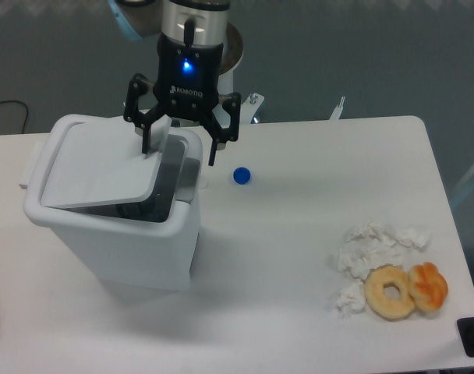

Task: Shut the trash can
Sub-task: 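Press the lid down onto the trash can rim with the gripper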

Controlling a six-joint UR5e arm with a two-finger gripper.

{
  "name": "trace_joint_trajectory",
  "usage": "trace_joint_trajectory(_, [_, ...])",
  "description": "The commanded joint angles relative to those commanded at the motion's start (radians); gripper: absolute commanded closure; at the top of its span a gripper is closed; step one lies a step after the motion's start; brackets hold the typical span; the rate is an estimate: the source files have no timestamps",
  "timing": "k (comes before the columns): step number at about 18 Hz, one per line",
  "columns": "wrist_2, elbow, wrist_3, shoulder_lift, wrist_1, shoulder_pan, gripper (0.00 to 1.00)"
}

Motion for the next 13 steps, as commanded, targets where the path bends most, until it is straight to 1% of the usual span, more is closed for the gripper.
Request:
trace_joint_trajectory(5, [0.002,-0.002,0.003,-0.023,-0.003,0.002,0.00])
trace_joint_trajectory(13, [0.002,-0.014,0.003,-0.034,-0.002,0.002,0.00])
